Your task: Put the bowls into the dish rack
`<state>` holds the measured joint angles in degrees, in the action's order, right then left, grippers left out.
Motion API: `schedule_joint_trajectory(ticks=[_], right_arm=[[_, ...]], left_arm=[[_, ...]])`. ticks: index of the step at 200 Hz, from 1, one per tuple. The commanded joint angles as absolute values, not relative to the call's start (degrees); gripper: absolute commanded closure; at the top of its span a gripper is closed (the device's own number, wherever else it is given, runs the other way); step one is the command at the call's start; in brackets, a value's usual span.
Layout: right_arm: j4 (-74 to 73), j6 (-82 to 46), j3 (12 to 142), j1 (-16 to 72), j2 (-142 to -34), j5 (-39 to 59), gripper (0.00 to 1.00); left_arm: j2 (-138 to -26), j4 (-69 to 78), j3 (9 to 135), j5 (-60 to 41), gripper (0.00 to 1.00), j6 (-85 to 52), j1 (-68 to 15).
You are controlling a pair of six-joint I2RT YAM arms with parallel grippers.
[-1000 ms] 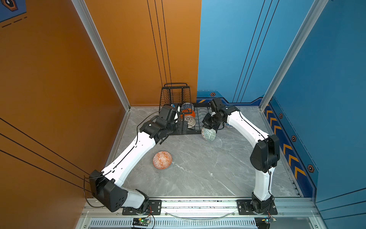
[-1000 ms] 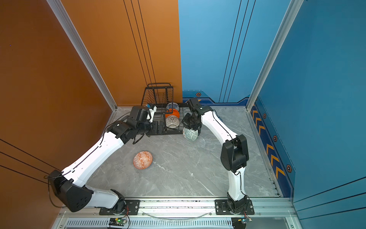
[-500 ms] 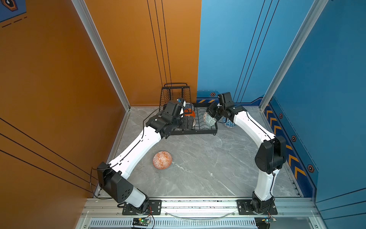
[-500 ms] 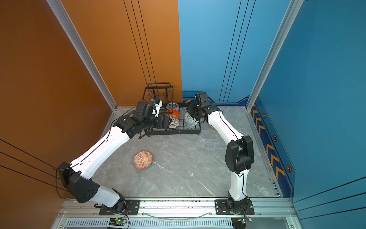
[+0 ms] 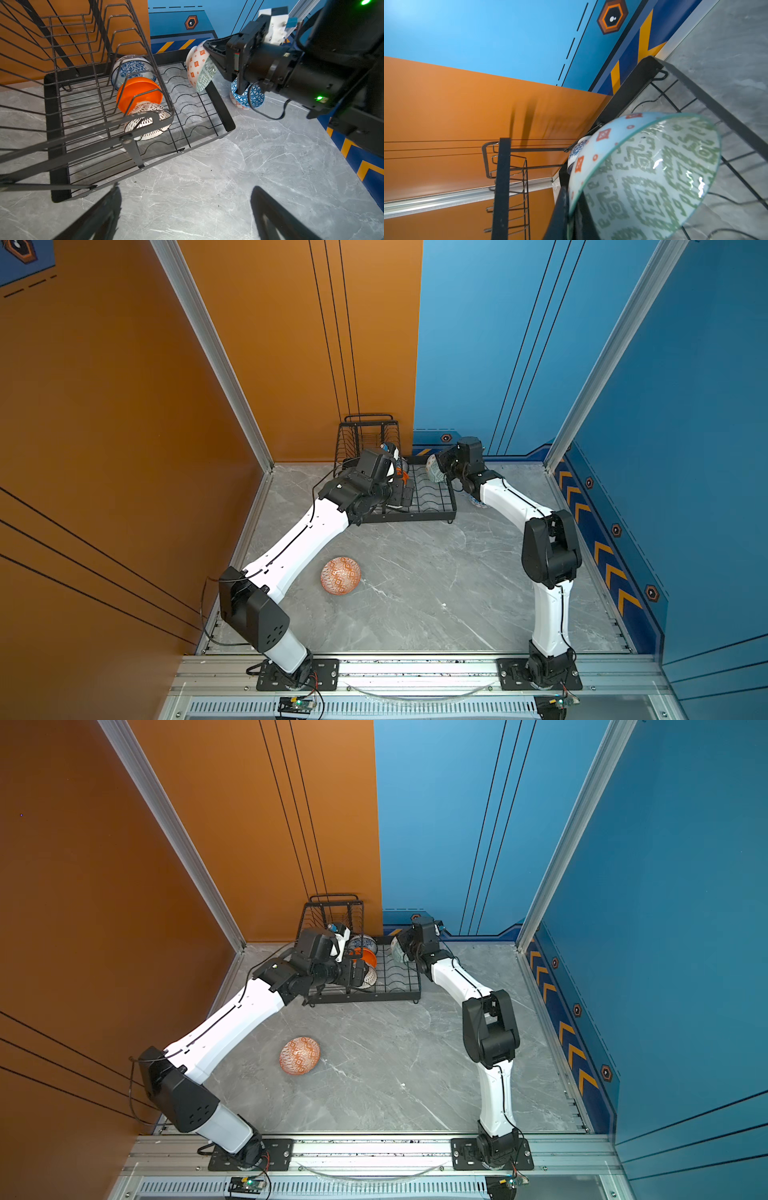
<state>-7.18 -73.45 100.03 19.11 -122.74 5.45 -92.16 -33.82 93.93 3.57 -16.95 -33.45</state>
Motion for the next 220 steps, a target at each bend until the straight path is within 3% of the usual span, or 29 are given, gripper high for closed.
schedule_joint_trajectory(ticks=[1,146,220], right_arm=[[-17.7,-74.5,102.7,19.3,-125.0,2.0,1.00],[-25.7,-75.6,121.0,21.3,-143.0,-2.5,1.00],[-27.1,-77.5,121.6,21.5,-145.9,-3.7,1.00]], left_arm=[[-93.0,-33.1,96.0,4.4,0.02,-17.1,-33.8],[-95.6,-31.4,97.2,0.8,0.02,-13.9,-31.9],[-96.2,-31.3,97.1,1.4,0.02,-14.0,-30.9]])
